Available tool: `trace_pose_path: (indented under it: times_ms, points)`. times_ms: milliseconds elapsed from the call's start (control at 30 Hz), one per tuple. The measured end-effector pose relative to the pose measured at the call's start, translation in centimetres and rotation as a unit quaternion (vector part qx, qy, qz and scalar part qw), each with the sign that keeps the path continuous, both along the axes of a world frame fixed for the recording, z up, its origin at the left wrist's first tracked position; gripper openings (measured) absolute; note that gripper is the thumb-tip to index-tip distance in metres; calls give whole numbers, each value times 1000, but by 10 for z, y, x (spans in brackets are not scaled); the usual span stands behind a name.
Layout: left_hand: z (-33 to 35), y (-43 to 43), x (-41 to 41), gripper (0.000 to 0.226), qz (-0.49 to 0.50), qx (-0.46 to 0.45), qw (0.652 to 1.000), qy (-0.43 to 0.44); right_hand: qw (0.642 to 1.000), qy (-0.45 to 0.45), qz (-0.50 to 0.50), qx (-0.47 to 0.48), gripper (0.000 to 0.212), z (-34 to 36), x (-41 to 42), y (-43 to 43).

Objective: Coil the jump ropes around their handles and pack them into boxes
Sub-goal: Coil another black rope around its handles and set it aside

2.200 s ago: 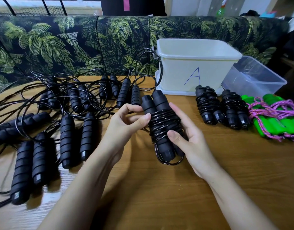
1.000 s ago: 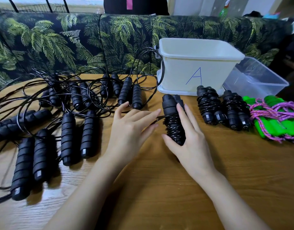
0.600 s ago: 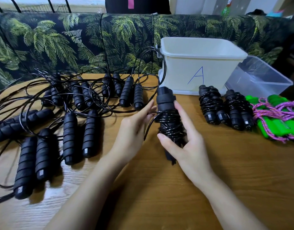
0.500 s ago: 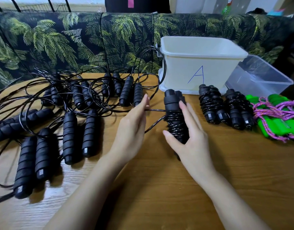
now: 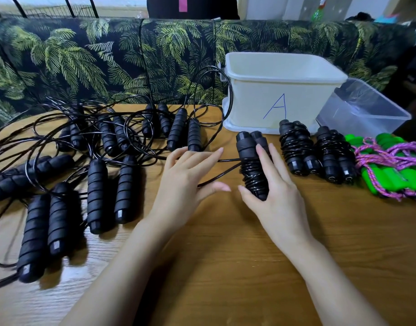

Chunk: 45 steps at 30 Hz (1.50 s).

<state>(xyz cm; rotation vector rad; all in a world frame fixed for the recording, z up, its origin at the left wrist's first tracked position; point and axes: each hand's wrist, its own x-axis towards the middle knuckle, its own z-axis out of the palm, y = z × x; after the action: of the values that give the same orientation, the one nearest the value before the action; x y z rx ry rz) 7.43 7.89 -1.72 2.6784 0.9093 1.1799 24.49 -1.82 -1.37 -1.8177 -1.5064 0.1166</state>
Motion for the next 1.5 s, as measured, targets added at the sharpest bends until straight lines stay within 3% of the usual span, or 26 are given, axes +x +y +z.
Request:
trace_pose_path:
  times_ms: [167, 300, 367, 467, 600, 700, 800, 933, 1000, 1100, 1167, 1267, 1400, 1500]
  points:
    - [4, -4, -1, 45, -4, -62, 993, -100, 1000, 18, 13, 14, 82, -3, 2, 1]
    - [8, -7, 1, 20, -9, -158, 968, -194, 996, 42, 40, 63, 82, -3, 1, 3]
    - [9, -5, 1, 16, -23, -240, 942, -233, 990, 64, 80, 97, 79, -2, -2, 2]
    - [10, -4, 2, 11, -60, -375, 874, -303, 971, 141, 153, 115, 75, 3, -10, -1]
    - [14, -8, 2, 17, -103, -448, 828, -320, 938, 253, 211, 108, 74, 8, -16, -4]
    - [13, -4, -1, 42, -132, -489, 799, -324, 919, 311, 228, 86, 71, 10, -16, -6]
    - [12, 1, -4, 71, -189, -547, 747, -329, 895, 363, 252, 65, 71, 12, -15, -8]
    - [12, -2, -3, 72, -233, -569, 713, -337, 865, 415, 279, 38, 68, 11, -12, -5]
    - [14, -4, -1, 64, -194, -558, 724, -356, 879, 387, 277, 35, 64, 10, -9, -4]
    - [18, -8, 2, 49, -115, -522, 754, -383, 935, 246, 248, 55, 49, 7, -10, 0]
    - [19, -12, 5, 49, -77, -495, 776, -384, 954, 182, 230, 62, 48, 4, -13, 2]
    - [21, -19, 10, 34, -51, -456, 802, -382, 975, 96, 194, 44, 65, -1, -16, 4]
    - [19, -28, 17, 36, -47, -414, 832, -366, 988, -130, 82, 22, 69, -6, -26, 2]
    - [17, -30, 19, 38, -54, -401, 845, -350, 979, -203, 15, -20, 108, -7, -33, 3]
